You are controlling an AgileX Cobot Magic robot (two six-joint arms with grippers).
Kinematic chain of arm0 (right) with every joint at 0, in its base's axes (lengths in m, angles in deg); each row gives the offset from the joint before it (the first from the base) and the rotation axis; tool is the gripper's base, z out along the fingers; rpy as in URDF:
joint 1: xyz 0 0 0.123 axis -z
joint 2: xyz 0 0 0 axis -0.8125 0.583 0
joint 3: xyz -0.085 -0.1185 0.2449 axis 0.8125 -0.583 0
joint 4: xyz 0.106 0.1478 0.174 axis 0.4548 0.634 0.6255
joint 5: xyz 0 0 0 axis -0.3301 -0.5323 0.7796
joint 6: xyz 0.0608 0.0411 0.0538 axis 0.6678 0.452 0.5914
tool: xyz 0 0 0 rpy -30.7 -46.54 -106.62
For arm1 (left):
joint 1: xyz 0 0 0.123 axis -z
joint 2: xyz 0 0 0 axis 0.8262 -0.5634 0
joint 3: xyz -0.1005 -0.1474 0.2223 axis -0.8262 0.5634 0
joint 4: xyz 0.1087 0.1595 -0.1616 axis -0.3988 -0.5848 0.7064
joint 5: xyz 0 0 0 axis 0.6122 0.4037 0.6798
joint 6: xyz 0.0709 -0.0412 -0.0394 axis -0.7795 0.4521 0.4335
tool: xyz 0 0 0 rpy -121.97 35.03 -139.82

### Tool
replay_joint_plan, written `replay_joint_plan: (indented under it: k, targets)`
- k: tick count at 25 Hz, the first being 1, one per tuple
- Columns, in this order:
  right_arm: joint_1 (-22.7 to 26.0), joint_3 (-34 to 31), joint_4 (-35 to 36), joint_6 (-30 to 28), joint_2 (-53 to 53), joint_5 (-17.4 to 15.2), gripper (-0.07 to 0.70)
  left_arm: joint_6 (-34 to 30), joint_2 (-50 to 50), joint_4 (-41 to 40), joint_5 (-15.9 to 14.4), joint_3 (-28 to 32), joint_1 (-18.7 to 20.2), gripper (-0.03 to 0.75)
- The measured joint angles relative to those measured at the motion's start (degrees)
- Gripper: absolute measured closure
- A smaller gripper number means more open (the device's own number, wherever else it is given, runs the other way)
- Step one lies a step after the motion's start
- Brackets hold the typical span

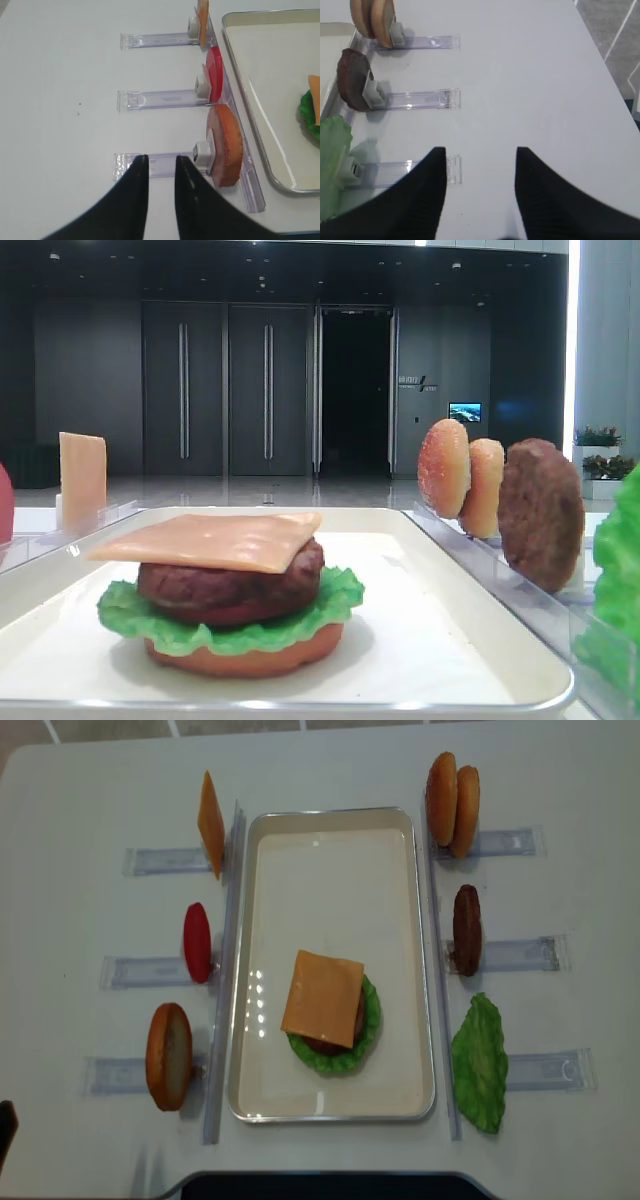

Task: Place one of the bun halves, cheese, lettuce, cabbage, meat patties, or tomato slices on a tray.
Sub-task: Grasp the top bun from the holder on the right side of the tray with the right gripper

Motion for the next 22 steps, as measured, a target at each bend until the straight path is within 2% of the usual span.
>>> replay_joint_plan:
  k: [6, 12, 22]
  targets:
    - [0.0, 1.2, 0.0, -0.5, 12.5, 0.8, 0.295, 0.0, 0.0, 0.0, 0.0, 0.0, 0.0, 0.611]
    - [0.0, 6.1, 0.1, -0.7, 29.0, 1.4, 0.321, 0.0, 0.0, 0.0, 0.0, 0.0, 0.0, 0.646]
    - [0.0, 24.6, 1.5, -0.8, 56.0, -3.7, 0.326, 0.0, 0.0, 0.0, 0.0, 0.0, 0.0, 0.714]
